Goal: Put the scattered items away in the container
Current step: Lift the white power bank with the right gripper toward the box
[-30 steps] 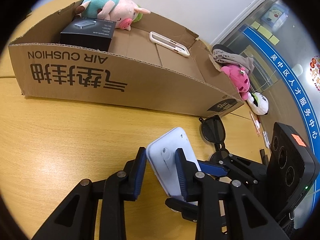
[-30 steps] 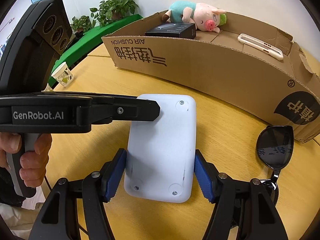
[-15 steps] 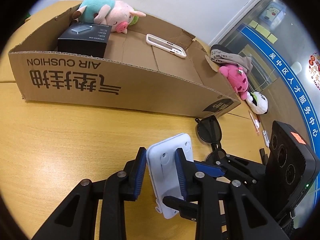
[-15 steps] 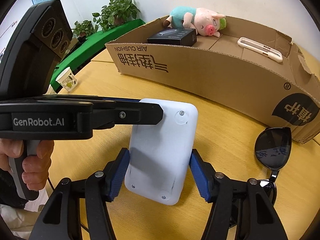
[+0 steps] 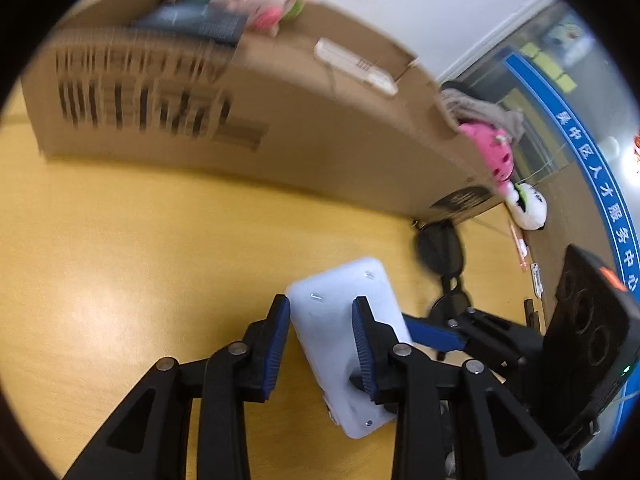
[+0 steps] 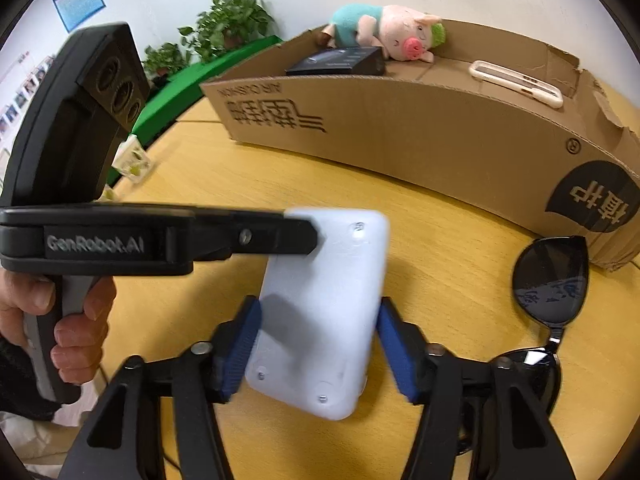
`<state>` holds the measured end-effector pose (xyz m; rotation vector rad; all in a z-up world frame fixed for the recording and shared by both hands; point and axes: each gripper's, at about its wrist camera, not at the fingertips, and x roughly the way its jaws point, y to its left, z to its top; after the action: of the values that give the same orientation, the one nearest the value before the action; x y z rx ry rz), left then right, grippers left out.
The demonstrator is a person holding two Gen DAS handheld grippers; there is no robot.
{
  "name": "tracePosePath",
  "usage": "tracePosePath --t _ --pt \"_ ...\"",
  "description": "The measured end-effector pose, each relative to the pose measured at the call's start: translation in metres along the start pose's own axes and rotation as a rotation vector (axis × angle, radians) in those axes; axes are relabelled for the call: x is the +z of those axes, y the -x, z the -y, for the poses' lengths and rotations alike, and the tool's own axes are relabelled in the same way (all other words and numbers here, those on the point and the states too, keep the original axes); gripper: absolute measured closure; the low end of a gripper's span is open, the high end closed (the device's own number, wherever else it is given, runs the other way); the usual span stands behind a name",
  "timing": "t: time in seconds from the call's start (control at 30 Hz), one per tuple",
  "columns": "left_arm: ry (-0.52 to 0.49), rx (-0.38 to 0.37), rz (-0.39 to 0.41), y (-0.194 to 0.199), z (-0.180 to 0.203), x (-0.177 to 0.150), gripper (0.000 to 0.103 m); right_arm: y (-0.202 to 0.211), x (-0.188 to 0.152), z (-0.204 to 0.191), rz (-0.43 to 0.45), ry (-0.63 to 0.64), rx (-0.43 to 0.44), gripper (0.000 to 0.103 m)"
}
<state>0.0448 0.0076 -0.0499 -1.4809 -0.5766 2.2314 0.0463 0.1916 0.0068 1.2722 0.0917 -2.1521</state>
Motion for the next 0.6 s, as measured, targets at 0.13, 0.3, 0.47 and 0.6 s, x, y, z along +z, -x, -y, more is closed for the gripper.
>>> tracePosePath --t 0.13,0.3,0.47,0.6 --pt "-0.031 0.006 0.011 0.000 0.003 -0.004 0.071 -0.001 -0.001 0.007 0.000 -0.029 0.028 0.053" --pt "-0.033 0.011 0.026 0.004 0.004 -0.003 0.076 -0.001 -0.001 0.009 0.007 -0.055 0.036 0.055" --pt "-0.059 0.019 0.072 0.015 0.014 0.003 0.080 0.010 0.000 0.011 0.049 -0.075 0.039 0.063" --pt "-0.077 0.019 0.096 0.019 0.020 0.010 0.080 0.015 0.008 0.010 0.068 -0.067 0.031 0.067"
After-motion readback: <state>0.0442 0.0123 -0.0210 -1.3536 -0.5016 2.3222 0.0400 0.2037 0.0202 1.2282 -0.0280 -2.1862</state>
